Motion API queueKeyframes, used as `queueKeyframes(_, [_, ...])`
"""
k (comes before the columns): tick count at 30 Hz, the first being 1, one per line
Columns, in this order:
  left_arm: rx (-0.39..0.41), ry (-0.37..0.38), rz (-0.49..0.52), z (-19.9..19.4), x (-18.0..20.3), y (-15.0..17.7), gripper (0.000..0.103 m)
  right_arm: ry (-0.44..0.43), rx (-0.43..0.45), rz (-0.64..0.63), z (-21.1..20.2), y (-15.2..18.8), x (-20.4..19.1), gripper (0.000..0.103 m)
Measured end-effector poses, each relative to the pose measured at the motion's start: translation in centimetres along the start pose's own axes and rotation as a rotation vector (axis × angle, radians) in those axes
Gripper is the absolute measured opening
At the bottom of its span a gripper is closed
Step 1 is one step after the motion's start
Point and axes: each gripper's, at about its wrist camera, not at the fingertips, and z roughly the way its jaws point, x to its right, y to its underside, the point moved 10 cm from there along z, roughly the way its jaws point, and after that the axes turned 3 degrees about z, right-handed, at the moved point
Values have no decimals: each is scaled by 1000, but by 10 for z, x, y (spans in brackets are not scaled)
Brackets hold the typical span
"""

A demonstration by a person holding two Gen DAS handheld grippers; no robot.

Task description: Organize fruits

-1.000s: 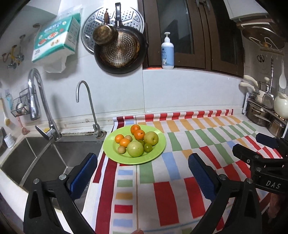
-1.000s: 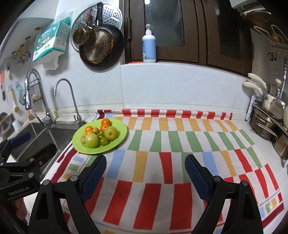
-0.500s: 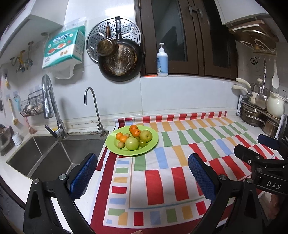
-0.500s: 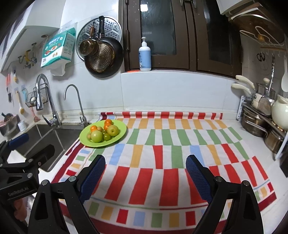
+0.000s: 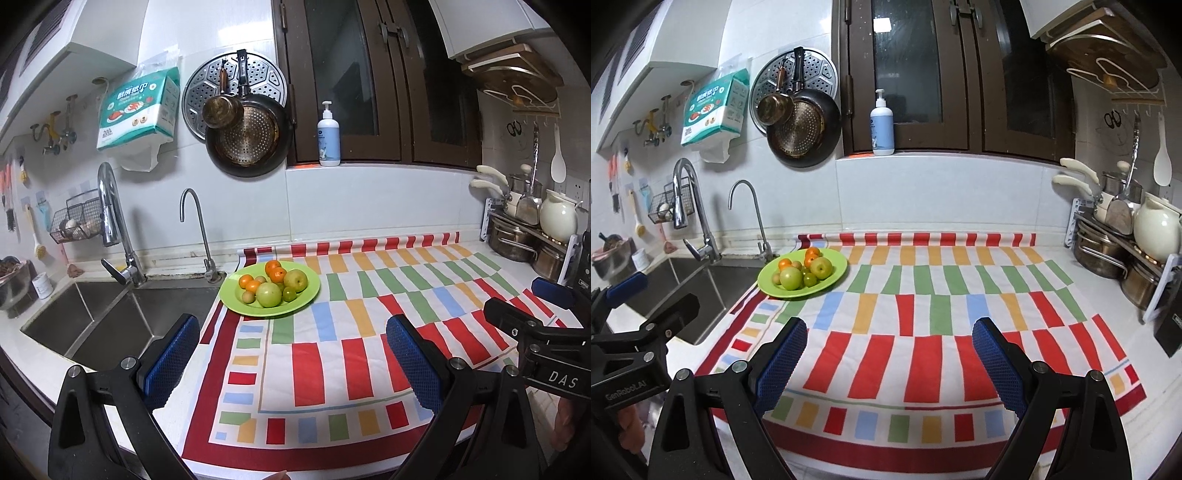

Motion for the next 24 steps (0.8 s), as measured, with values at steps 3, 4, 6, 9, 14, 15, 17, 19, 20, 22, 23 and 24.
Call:
queueKeyframes(3, [4,1,2,-4,1,1,103,-1,2,0,-4,1,1,92])
queueKeyframes(4, [5,2,4,-5,0,1,103,-1,3,-2,-5,1,1,92])
queueKeyframes(6, [6,1,6,-6,1,1,103,-2,7,-3,-7,1,1,92])
queueKeyframes(9, [8,1,7,-7,1,1,103,-5,6,-2,-9,2,0,92])
queueKeyframes(14, [10,-1,9,-11,0,1,103,-4,9,-2,-11,3,0,92])
queueKeyframes(15, [10,-1,9,-11,0,1,103,-5,9,-2,-11,3,0,92])
queueKeyframes(17, [9,0,10,-11,0,1,103,-4,9,-3,-11,2,1,92])
queueKeyframes(19, [10,2,8,-11,0,1,103,-4,8,-5,-11,2,1,92])
queueKeyframes(20, [11,2,9,-12,0,1,103,-4,9,-3,-11,3,1,92])
queueKeyframes(22, [11,2,8,-12,0,1,103,-6,8,-1,-11,3,1,92])
queueKeyframes(23, [11,4,9,-12,0,1,103,-5,7,-2,-11,2,1,92])
queueKeyframes(24, [12,5,9,-13,0,1,103,-5,6,1,-11,3,1,92])
